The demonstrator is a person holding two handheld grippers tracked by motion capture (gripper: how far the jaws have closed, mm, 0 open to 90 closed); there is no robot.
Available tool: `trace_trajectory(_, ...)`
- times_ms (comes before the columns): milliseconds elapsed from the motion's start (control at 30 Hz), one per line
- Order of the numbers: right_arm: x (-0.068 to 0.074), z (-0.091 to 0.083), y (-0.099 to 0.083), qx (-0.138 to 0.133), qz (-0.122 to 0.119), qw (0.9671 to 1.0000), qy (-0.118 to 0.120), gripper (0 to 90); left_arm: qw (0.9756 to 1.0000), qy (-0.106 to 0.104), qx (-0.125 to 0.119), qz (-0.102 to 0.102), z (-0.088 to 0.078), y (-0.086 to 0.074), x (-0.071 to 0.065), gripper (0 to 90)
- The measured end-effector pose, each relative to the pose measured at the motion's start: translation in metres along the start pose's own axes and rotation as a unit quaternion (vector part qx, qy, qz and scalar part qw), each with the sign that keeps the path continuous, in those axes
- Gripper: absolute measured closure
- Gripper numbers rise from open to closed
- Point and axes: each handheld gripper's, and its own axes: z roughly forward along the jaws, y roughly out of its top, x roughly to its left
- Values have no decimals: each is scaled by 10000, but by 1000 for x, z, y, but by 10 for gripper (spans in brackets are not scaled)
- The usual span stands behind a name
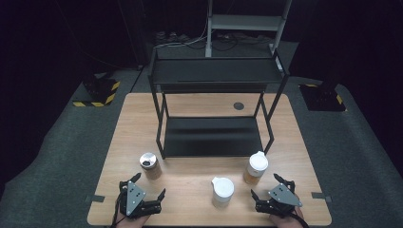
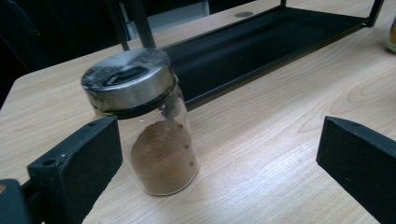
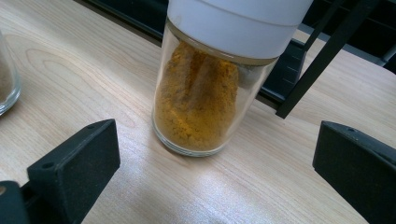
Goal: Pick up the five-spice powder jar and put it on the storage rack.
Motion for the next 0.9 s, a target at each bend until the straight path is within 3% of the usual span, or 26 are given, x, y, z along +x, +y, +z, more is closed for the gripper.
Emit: trace_trajectory(900, -1, 0, 0, -5, -11, 10000, 28, 0, 9996, 163, -108, -184, 7, 1, 14, 6)
